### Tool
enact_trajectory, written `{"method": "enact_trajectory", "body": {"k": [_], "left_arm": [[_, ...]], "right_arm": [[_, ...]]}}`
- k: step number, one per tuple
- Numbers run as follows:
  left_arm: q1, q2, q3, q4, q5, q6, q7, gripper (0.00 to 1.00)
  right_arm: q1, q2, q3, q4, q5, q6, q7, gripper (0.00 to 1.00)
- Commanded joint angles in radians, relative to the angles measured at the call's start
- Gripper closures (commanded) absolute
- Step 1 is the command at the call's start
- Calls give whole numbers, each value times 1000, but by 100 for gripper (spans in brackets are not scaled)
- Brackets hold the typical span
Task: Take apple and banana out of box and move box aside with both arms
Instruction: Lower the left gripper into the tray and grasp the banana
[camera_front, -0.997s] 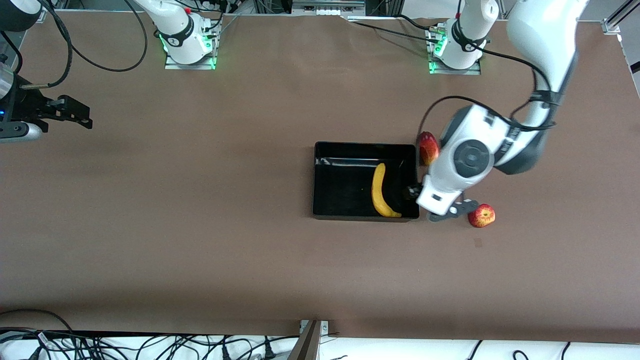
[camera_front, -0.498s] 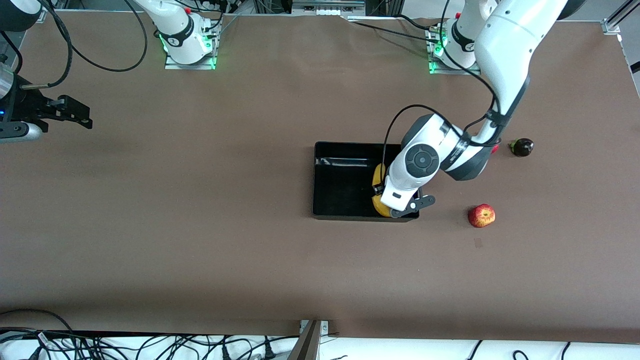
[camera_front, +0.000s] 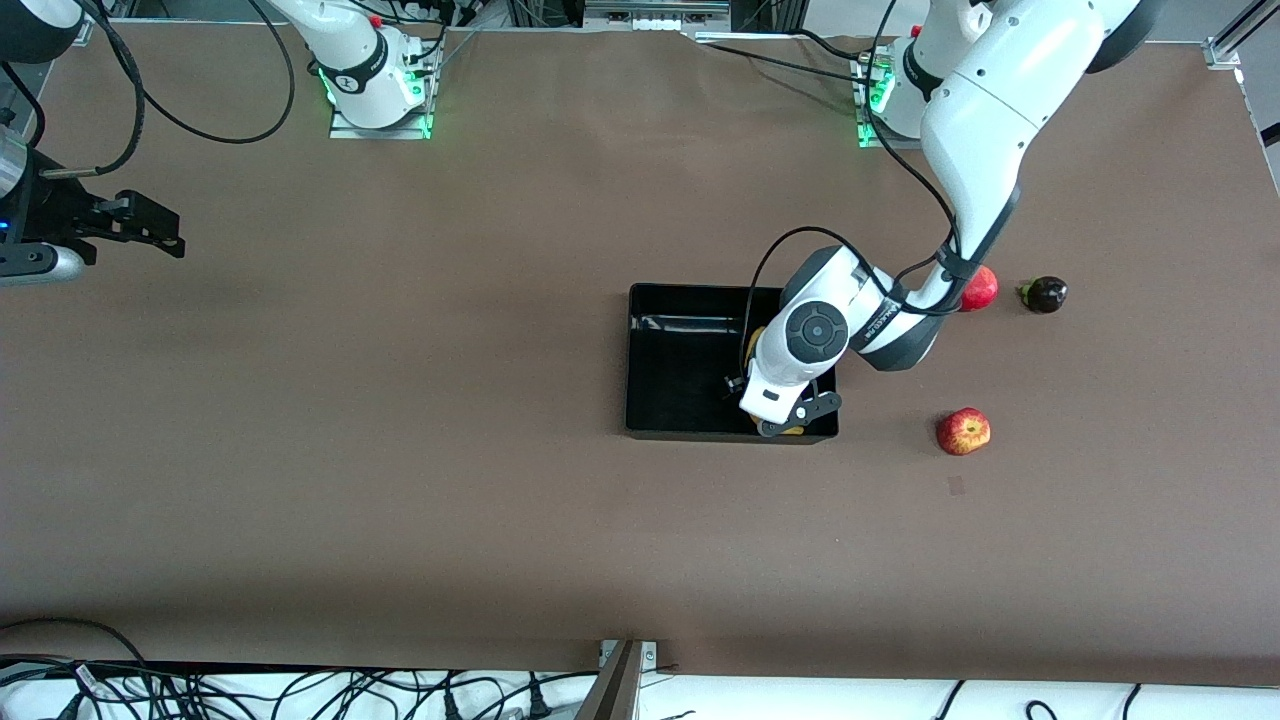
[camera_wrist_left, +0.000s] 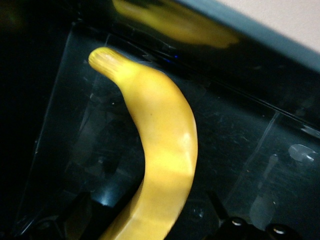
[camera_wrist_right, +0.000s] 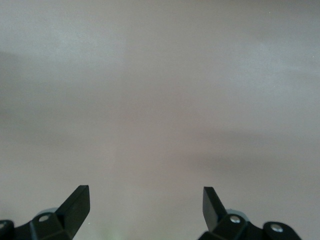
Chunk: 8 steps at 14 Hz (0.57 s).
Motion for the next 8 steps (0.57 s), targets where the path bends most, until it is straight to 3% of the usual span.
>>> {"method": "enact_trajectory", "body": {"k": [1, 3, 4, 8], "left_arm": [[-11, 20, 6, -8, 59, 40, -76, 27], [-12, 26, 6, -8, 80, 45, -90, 94], [-12, 24, 6, -9, 80, 43, -87, 100], [-12, 15, 5, -5, 78, 31, -84, 100]], "right_arm": [[-5, 7, 2, 18, 14, -9, -8, 0], [-5, 7, 2, 18, 12, -9, -9, 0], [-5, 7, 2, 18, 12, -9, -8, 0], [-5, 7, 2, 18, 12, -21, -14, 0]]}}
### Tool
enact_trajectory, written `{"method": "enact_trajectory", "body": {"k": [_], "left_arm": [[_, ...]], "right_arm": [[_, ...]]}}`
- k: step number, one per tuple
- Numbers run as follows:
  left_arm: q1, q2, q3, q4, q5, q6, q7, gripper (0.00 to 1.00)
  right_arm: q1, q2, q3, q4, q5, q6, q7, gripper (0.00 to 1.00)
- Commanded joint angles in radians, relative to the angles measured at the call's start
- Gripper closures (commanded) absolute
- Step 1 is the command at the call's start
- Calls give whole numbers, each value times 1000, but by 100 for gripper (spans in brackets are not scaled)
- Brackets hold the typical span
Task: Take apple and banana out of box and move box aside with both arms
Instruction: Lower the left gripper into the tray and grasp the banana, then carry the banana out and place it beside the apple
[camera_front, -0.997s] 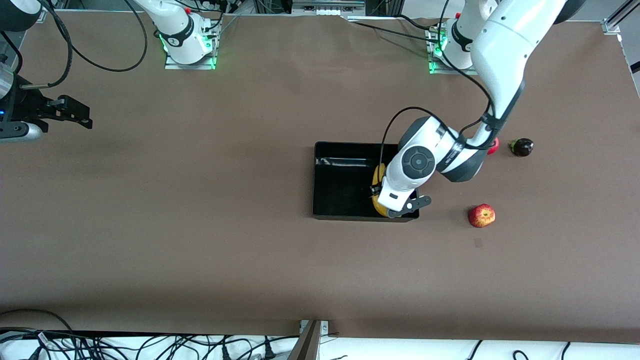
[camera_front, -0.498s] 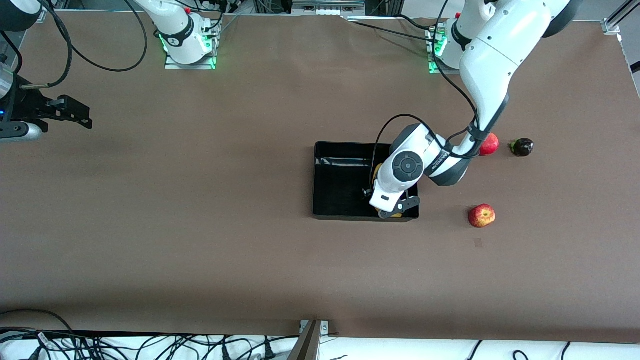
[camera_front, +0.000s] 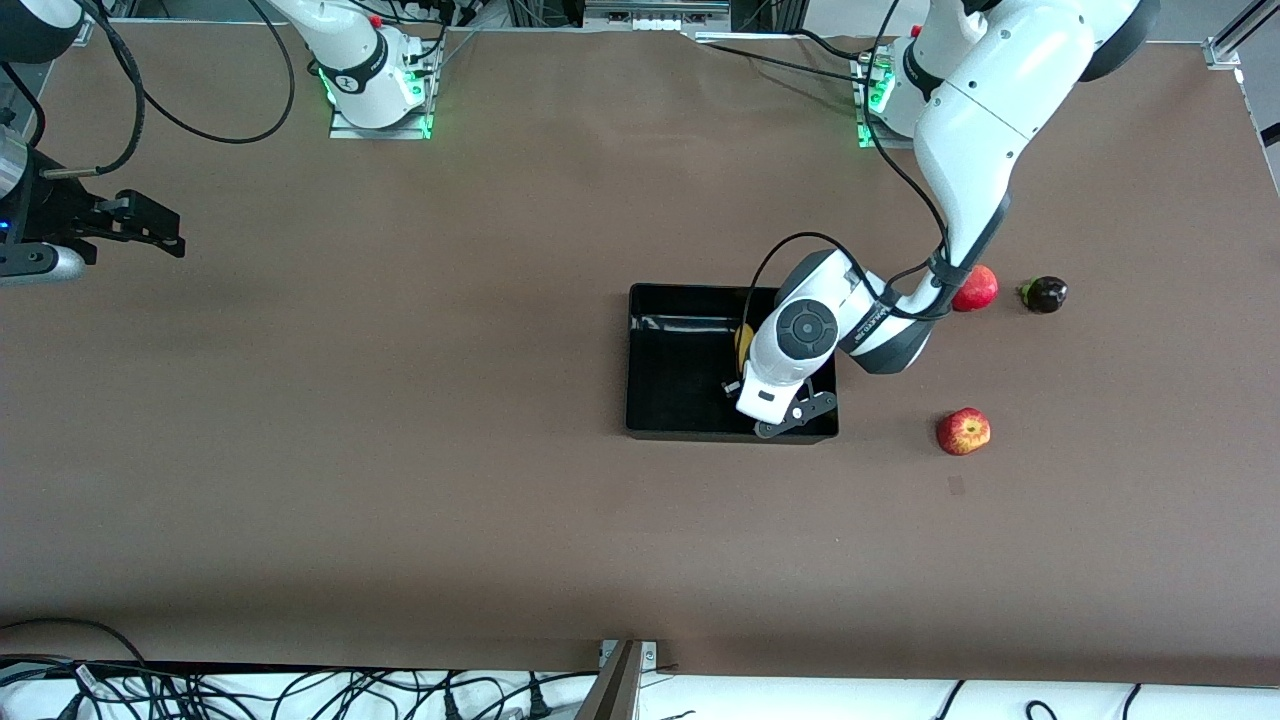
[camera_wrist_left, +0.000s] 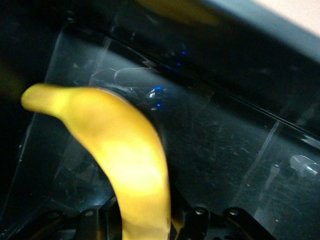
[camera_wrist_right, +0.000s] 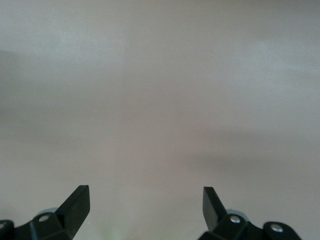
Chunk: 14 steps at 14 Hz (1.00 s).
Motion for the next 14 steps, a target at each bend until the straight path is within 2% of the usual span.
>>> {"method": "enact_trajectory", "body": {"k": [1, 5, 8, 11, 14], "left_arm": [[-6, -13, 6, 4, 19, -24, -19, 100], [-5, -111, -8, 89, -42, -248, -2, 100], [23, -192, -6, 127, -116, -378, 110, 100], [141, -261, 6, 172, -183, -576, 401, 100], [282, -272, 37, 166, -165, -646, 683, 100]], "right_arm": [[-5, 7, 2, 18, 14, -17, -14, 0], [-5, 7, 2, 18, 14, -16, -15, 0], [-5, 5, 2, 18, 14, -17, -14, 0], [-3, 5, 2, 18, 14, -17, -9, 0], [-3, 5, 2, 18, 16, -19, -9, 0]]}}
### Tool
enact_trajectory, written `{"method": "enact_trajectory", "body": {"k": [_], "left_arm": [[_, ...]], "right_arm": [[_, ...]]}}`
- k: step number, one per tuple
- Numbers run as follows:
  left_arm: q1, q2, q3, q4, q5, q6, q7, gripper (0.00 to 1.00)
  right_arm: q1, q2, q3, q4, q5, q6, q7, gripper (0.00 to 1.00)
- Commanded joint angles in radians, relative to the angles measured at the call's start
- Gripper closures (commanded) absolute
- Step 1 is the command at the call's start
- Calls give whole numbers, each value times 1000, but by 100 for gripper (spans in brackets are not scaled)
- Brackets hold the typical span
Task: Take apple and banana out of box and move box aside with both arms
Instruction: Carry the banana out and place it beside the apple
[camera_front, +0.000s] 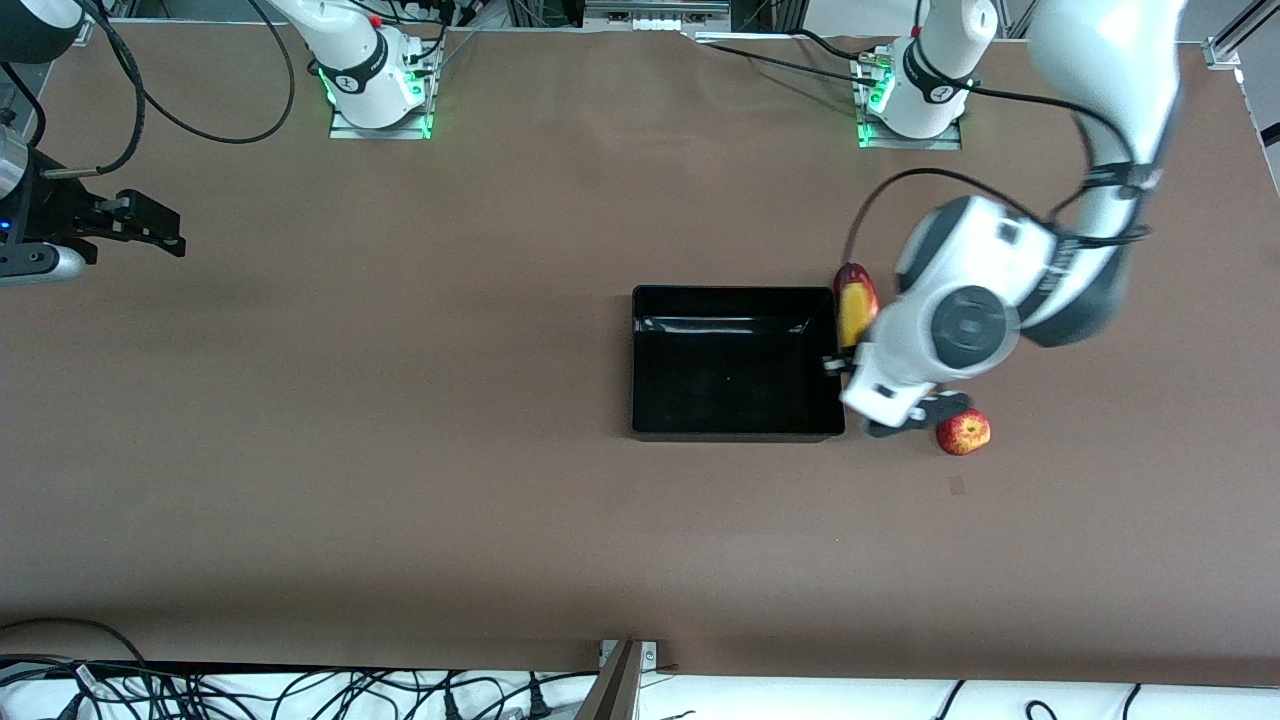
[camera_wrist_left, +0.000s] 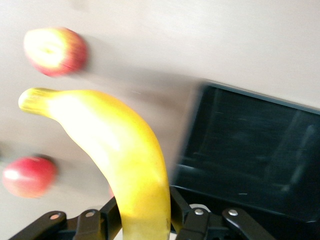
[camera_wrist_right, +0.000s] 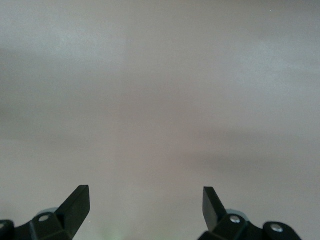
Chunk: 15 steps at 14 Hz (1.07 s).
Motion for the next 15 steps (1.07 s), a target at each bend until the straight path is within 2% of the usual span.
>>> {"method": "enact_trajectory", "body": {"k": [1, 4, 7, 11, 15], "left_arm": [[118, 5, 40, -8, -5, -25, 273, 100], [213, 53, 77, -9, 42, 51, 471, 100], [261, 137, 88, -15, 105, 183, 521, 100], [286, 240, 100, -18, 176, 330, 515, 100], [295, 288, 116, -31, 185, 447, 509, 100]], "right_arm": [[-3, 5, 2, 18, 16, -18, -9, 0], [3, 5, 9, 15, 16, -27, -9, 0], [39, 6, 15, 17, 19, -169, 2, 0], [105, 46, 19, 21, 46, -58, 5, 0], [196, 161, 22, 20, 109, 62, 103, 0]]}}
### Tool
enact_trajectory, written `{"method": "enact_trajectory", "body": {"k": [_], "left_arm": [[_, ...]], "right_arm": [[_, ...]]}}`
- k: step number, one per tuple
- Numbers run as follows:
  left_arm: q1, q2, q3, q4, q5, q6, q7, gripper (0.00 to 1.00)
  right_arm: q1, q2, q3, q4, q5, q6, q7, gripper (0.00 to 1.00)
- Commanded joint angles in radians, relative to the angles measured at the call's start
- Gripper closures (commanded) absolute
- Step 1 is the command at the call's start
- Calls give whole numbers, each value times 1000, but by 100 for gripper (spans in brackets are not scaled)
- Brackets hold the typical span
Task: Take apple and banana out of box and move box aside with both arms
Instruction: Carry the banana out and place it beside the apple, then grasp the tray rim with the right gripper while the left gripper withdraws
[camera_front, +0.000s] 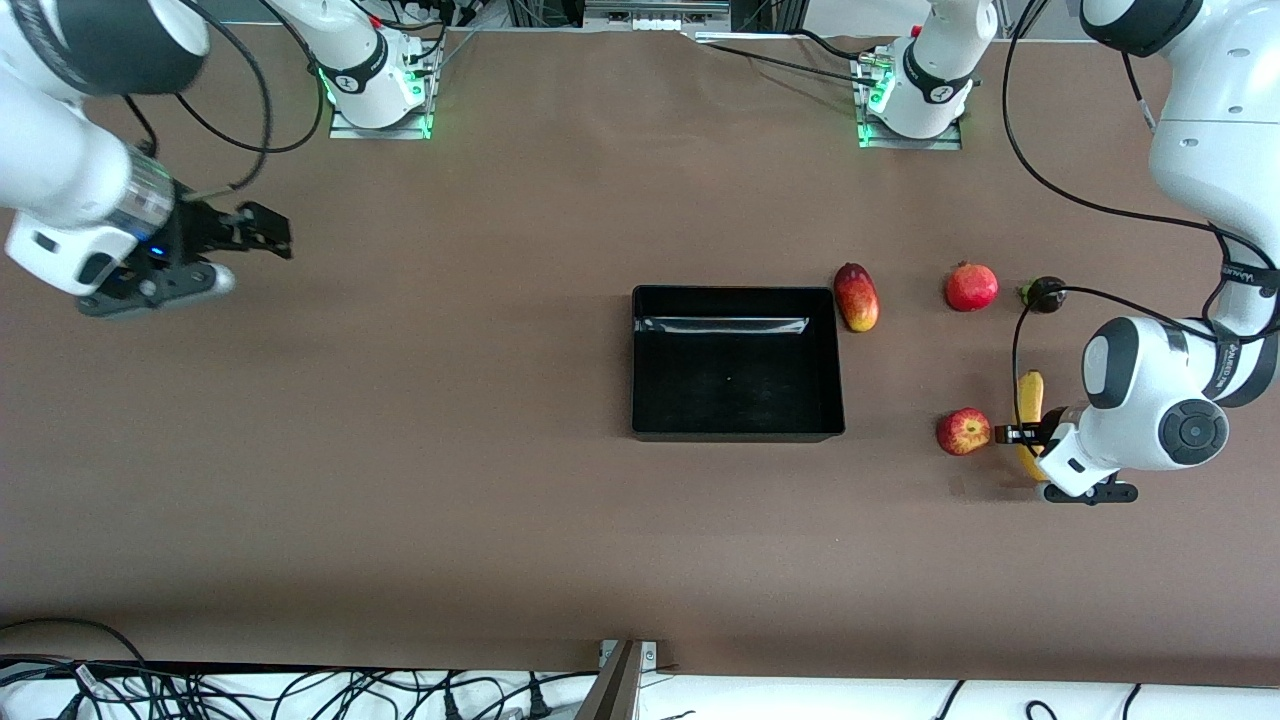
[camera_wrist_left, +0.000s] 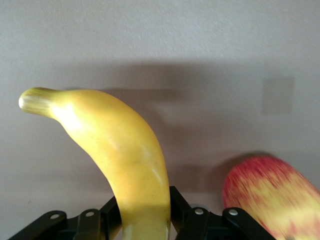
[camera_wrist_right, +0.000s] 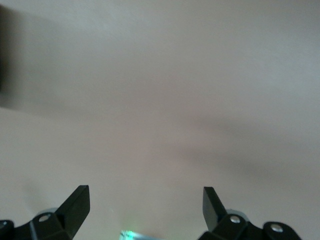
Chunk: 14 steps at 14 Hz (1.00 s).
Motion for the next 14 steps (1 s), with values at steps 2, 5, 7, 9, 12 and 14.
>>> {"method": "enact_trajectory", "body": {"k": [2, 5, 7, 9, 12, 14], "left_arm": [[15, 13, 2, -10, 40, 52, 4, 76], [15, 2, 2, -10, 53, 36, 6, 0], [15, -49, -12, -2, 48, -49, -2, 0], [-3, -166, -28, -5, 24, -191, 1, 0], [-37, -363, -53, 2, -66, -399, 4, 0], [-57, -484, -52, 4, -148, -453, 0, 0]], "right_arm": [[108, 112, -2, 21, 52, 122, 177, 0], [249, 191, -3, 21, 54, 219, 417, 0], [302, 254, -2, 21, 57, 280, 551, 0], [377, 305, -2, 22, 63, 401, 567, 0], [452, 394, 4, 25, 173, 573, 566, 0], [497, 437, 3, 33, 207, 679, 611, 0]]}}
